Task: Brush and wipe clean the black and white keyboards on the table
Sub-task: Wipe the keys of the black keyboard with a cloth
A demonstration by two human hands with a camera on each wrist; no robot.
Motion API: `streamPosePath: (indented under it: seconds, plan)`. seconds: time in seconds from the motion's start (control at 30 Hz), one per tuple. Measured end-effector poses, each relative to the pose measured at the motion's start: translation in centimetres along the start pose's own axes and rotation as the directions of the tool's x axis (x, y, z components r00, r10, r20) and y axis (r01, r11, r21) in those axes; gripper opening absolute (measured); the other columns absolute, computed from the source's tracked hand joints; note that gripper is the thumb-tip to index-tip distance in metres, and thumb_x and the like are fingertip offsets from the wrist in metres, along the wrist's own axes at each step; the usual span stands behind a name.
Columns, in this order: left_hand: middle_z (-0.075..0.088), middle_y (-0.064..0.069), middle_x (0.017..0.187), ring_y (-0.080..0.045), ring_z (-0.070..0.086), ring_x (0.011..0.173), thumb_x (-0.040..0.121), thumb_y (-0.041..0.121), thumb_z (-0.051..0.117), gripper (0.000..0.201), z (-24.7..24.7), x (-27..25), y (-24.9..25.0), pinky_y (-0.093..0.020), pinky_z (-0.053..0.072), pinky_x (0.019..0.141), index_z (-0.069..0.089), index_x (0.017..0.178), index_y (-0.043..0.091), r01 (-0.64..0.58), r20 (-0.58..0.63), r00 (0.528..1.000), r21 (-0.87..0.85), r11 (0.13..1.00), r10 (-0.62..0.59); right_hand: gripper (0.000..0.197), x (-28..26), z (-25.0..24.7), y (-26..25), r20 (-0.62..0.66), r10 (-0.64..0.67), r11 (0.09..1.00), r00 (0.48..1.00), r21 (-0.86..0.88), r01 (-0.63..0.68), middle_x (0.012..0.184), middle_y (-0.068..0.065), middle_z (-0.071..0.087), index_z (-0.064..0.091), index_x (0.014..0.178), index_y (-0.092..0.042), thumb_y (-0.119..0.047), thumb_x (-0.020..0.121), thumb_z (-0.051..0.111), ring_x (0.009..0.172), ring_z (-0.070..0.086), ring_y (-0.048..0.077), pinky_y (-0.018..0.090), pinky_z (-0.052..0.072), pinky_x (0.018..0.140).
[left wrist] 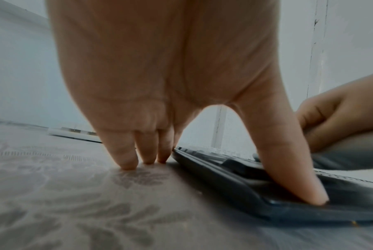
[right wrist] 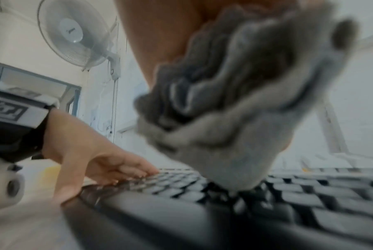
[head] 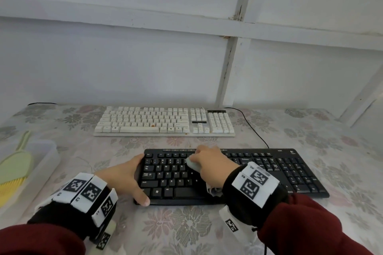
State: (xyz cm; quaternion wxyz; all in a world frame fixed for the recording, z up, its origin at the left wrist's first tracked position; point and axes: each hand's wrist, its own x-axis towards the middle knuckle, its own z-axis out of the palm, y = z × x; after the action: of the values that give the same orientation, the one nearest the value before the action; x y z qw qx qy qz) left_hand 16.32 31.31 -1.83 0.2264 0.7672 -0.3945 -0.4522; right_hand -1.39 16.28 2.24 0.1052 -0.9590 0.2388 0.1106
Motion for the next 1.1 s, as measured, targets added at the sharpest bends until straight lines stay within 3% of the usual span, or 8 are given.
streamPosePath:
  seconds: [0.43,0.53,0.6,0.67,0.73,0.9,0.97,1.1]
  plan:
    - [0.041,0.019,0.132,-0.01,0.042,0.126,0.015,0.044,0.092,0.148,-0.1,0.0,-0.2,-0.036,0.032,0.111,0.017,0.142,0.029,-0.053,0.036,0.998,-0.062,0.997,0.056,0.047,-4.2,1.3,7.4,-0.112,0.168,0.981,0.979,-0.076,-0.177,0.122,0.003,0.041,0.052,0.116,-0.011,0.015,0.081,0.036,0.091,0.027,0.02,0.029,0.032,0.076]
    - [0.041,0.018,0.133,-0.01,0.042,0.127,0.015,0.046,0.092,0.145,-0.1,0.0,-0.2,-0.037,0.032,0.112,0.018,0.139,0.031,-0.05,0.03,0.998,-0.047,0.998,0.052,0.034,-4.6,1.2,8.3,-0.095,0.248,0.964,0.964,-0.079,-0.256,0.11,0.002,0.039,0.054,0.091,-0.015,0.013,0.082,0.037,0.097,0.035,0.025,0.03,0.033,0.079]
    - [0.041,0.018,0.132,-0.011,0.041,0.127,0.014,0.045,0.092,0.139,-0.1,0.0,-0.2,-0.037,0.031,0.112,0.02,0.132,0.035,-0.054,0.031,0.998,-0.044,0.998,0.055,0.034,-4.6,1.0,9.0,-0.094,0.339,0.935,0.936,-0.077,-0.346,0.1,0.001,0.032,0.036,0.065,-0.017,0.012,0.082,0.037,0.102,0.039,0.03,0.033,0.035,0.08]
    - [0.042,0.02,0.129,-0.01,0.042,0.126,0.018,0.039,0.094,0.135,-0.1,0.0,-0.1,-0.036,0.032,0.112,0.021,0.132,0.034,-0.046,0.032,0.998,-0.034,0.998,0.047,0.036,-4.3,0.1,9.3,-0.068,0.388,0.917,0.919,-0.07,-0.392,0.094,0.002,0.03,0.029,0.061,-0.017,0.011,0.083,0.036,0.09,0.037,0.025,0.033,0.034,0.078]
    - [0.044,0.017,0.131,-0.011,0.044,0.125,0.023,0.034,0.095,0.14,-0.1,0.1,-0.2,-0.038,0.033,0.111,0.018,0.14,0.028,-0.029,0.027,0.999,-0.019,0.999,0.03,0.034,-3.7,-0.8,8.5,-0.046,0.359,0.929,0.932,-0.076,-0.362,0.091,0.003,0.035,0.032,0.062,-0.016,0.003,0.09,0.037,0.082,0.038,0.022,0.034,0.035,0.083]
    - [0.044,0.018,0.13,-0.01,0.045,0.123,0.021,0.036,0.095,0.142,-0.1,0.2,-0.2,-0.036,0.034,0.11,0.017,0.14,0.03,-0.019,0.028,0.999,-0.021,1.0,0.019,0.012,-0.2,-0.7,2.6,-0.021,0.065,0.997,0.998,-0.038,-0.066,0.124,0.006,0.045,0.055,0.086,-0.01,-0.011,0.096,0.048,0.116,0.046,0.03,0.039,0.041,0.102]
    - [0.044,0.02,0.127,-0.008,0.045,0.121,0.03,0.025,0.094,0.131,-0.1,0.2,-0.1,-0.031,0.036,0.107,0.019,0.138,0.031,-0.016,0.027,0.999,-0.041,0.999,0.017,0.011,0.7,-0.3,0.4,0.019,-0.019,0.999,1.0,-0.039,0.02,0.123,0.008,0.045,0.057,0.092,-0.006,-0.003,0.094,0.046,0.115,0.042,0.032,0.039,0.039,0.098]
    - [0.045,0.021,0.124,0.001,0.047,0.113,0.042,0.015,0.094,0.116,0.0,0.2,-0.2,-0.021,0.039,0.095,0.021,0.13,0.036,-0.021,0.029,0.999,-0.07,0.997,0.023,0.032,0.4,0.5,0.1,0.025,-0.034,0.998,0.999,-0.06,0.035,0.109,0.005,0.04,0.039,0.068,-0.015,0.015,0.079,0.041,0.108,0.038,0.028,0.034,0.03,0.08]
